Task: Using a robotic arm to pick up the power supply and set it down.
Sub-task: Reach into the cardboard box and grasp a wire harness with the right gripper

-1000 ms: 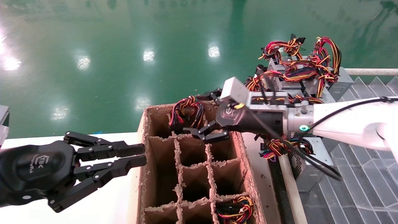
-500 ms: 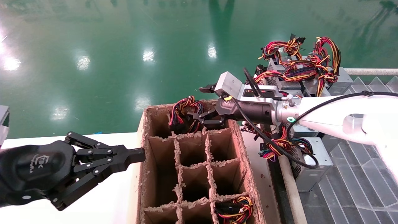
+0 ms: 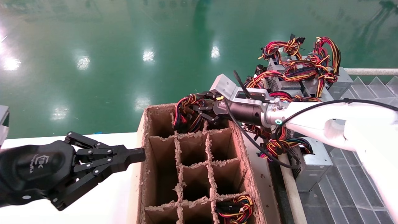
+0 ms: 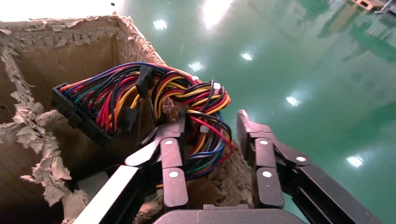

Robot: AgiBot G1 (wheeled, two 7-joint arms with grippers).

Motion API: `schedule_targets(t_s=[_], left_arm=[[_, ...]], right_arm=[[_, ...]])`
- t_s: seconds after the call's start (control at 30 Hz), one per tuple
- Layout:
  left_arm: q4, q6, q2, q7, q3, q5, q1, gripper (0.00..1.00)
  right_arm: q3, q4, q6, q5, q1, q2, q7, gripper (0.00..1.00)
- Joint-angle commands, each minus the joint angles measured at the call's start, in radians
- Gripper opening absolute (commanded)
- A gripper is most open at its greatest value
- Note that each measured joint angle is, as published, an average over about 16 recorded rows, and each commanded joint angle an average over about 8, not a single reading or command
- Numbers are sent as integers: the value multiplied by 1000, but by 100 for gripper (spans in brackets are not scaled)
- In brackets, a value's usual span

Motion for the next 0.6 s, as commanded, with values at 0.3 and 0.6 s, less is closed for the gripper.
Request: schedule_targets(t_s=[0.3, 0.6], left_arm=[[0, 0, 0, 0, 0, 0, 0, 0], [0, 0, 0, 0, 0, 0, 0, 0]], right_arm=[[5, -1, 11, 8, 3, 4, -6, 0], [17, 3, -34, 25, 0, 10, -15, 0]])
